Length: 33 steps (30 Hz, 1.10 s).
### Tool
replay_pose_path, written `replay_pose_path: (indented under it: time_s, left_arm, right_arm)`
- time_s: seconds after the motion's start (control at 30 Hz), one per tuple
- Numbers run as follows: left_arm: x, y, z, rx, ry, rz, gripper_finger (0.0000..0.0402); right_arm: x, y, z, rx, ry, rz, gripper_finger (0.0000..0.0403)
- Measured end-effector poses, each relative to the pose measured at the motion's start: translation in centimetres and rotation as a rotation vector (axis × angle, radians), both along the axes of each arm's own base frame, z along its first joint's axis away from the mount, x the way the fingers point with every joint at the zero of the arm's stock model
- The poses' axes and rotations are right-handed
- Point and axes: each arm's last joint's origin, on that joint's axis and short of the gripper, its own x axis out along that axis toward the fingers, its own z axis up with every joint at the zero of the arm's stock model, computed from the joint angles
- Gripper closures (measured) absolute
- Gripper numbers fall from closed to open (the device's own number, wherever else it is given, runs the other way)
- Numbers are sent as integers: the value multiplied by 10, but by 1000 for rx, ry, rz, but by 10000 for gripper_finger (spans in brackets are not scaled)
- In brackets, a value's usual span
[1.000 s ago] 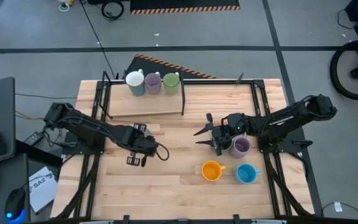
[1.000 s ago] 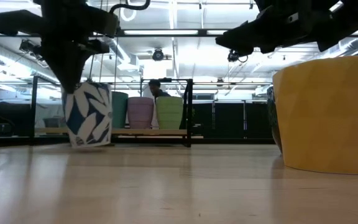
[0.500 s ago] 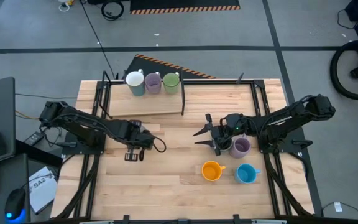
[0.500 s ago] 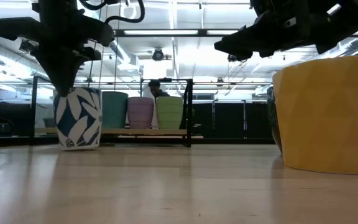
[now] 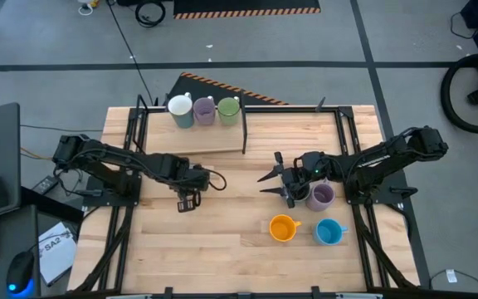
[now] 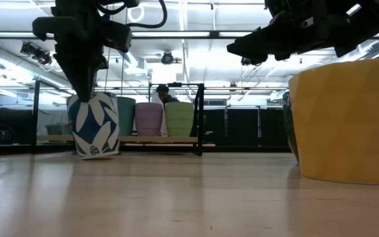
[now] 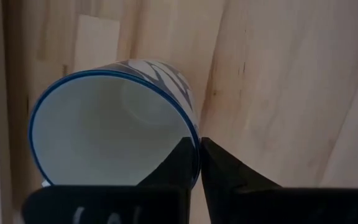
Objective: Place coffee mugs
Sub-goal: Put the blue patterned mug on the shelf
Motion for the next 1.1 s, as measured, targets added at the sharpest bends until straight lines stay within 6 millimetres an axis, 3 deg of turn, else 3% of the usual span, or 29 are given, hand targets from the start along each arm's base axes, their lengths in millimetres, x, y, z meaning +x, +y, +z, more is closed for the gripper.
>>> replay_pose_path:
  time_s: [0.3,0.47,0.63,0.87,1.1]
  left_arm:
    - [0,-1,1,-45,2,45,309]
    - [7,-2,16,-67,-53,81,282]
    - [12,-2,29,-59,-124,227,279]
    - [7,-1,15,-70,-107,456,278]
    - [8,-5,10,-75,-128,449,278]
  right_arm:
    - [0,0,0,0,0,0,245]
    - [0,0,0,0,0,0,245]
    - [0,0,0,4,-1,5,245]
    - [0,0,0,4,-1,7,245]
    - [0,1,0,8,-2,8,245]
